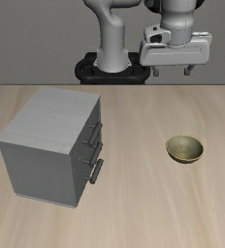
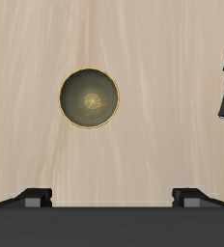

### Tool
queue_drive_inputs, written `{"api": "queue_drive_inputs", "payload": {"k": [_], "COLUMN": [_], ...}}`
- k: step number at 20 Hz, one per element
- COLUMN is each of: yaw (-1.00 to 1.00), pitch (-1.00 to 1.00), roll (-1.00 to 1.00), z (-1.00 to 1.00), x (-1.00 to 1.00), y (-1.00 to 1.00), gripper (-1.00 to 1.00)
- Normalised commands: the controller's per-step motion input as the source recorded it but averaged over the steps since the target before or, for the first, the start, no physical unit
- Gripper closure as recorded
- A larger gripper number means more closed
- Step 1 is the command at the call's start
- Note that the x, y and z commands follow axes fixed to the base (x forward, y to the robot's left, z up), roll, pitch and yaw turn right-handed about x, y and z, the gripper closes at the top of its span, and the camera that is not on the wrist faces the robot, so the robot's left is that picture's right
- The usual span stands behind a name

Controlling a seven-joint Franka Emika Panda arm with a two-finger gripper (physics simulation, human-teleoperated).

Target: Pick up the pocelain bowl on the table and place it on the white cabinet

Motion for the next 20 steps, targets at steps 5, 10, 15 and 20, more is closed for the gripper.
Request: {"api": "queue_drive_inputs", "payload": {"k": [5,10,15,20], "yaw": [0.0,0.0,0.0,0.0], "pitch": [0.0,0.0,0.0,0.0], "roll": [0.0,0.0,0.0,0.0], "z": [0.0,0.0,0.0,-0.8], "x": [1.0,1.0,-0.6,-0.2], "y": [0.0,0.0,0.0,0.0], "gripper": [-1.0,-1.0,-1.0,-1.0]}}
